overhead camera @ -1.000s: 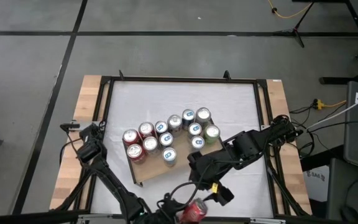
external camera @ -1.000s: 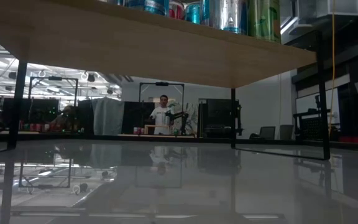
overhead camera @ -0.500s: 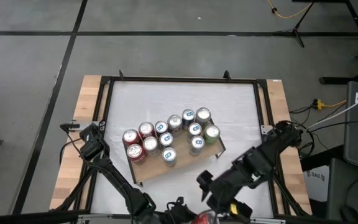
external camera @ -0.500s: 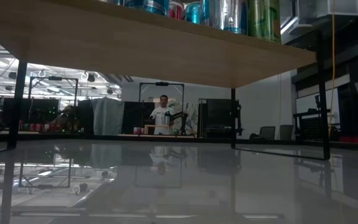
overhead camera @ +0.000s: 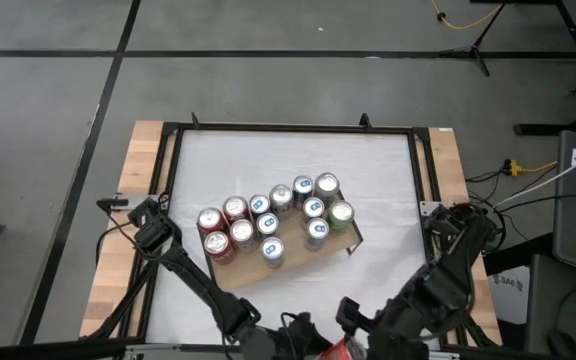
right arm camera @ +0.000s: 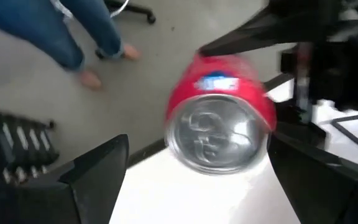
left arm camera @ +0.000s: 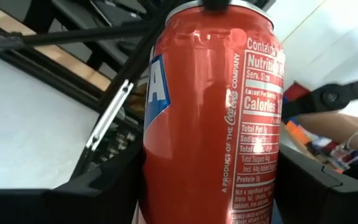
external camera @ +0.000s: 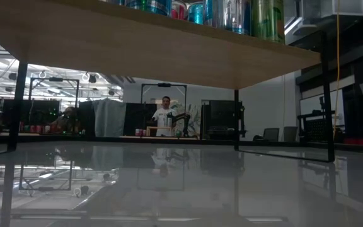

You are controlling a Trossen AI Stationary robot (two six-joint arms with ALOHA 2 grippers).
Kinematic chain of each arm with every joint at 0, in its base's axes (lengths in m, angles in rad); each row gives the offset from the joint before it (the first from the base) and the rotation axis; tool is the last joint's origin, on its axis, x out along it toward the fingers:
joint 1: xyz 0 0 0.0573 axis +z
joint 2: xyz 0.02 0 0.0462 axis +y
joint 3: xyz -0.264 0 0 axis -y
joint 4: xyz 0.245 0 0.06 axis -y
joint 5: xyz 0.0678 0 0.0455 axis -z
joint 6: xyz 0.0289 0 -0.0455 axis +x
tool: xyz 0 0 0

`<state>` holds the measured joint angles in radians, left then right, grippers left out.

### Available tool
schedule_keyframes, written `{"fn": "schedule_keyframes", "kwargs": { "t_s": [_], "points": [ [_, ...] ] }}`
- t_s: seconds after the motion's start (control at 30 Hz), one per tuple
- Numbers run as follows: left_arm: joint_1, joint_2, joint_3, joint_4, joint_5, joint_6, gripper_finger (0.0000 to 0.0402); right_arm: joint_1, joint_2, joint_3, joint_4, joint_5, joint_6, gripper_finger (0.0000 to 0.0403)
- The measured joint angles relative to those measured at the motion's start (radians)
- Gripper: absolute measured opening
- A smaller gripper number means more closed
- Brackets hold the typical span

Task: Place canned beverage on shelf
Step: Put the red soda can on the shelf

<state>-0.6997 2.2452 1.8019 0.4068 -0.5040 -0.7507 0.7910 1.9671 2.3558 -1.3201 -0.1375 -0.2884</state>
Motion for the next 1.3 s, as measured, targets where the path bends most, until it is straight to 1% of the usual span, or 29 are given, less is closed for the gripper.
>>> {"fn": "schedule_keyframes", "kwargs": {
  "t_s": [0.1, 0.13, 0.23, 0.3, 0.53, 0.73, 0.97, 1.3],
  "points": [
    [0.007, 0.000, 0.000, 0.008, 0.009, -0.004, 0.0274, 0.028, -0.001, 0.000, -0.030, 0.041, -0.035, 0.0372],
    [0.009, 0.000, 0.000, 0.010, 0.006, -0.006, 0.0274, 0.037, -0.001, 0.000, -0.039, 0.073, -0.035, 0.0372],
    [0.013, 0.000, 0.000, 0.041, 0.003, -0.006, 0.0274, 0.059, -0.001, 0.000, -0.044, 0.214, -0.043, 0.0372],
    [0.015, -0.002, 0.000, 0.048, 0.003, -0.005, 0.0274, 0.064, -0.001, 0.000, -0.044, 0.258, -0.074, 0.0372],
    [0.023, -0.002, 0.000, 0.101, 0.023, 0.028, 0.0274, 0.059, -0.001, 0.000, -0.003, 0.250, -0.093, 0.0372],
    [0.039, -0.002, 0.000, 0.108, 0.077, 0.029, 0.0274, 0.060, -0.001, 0.000, 0.046, 0.225, -0.154, 0.0372],
    [0.066, -0.002, 0.000, 0.172, 0.153, 0.059, 0.0274, 0.059, -0.001, 0.000, 0.048, 0.224, -0.163, 0.0372],
    [0.120, -0.002, 0.000, 0.224, 0.297, 0.080, 0.0274, 0.059, -0.001, 0.000, 0.085, 0.224, -0.163, 0.0372]
  ]
}}
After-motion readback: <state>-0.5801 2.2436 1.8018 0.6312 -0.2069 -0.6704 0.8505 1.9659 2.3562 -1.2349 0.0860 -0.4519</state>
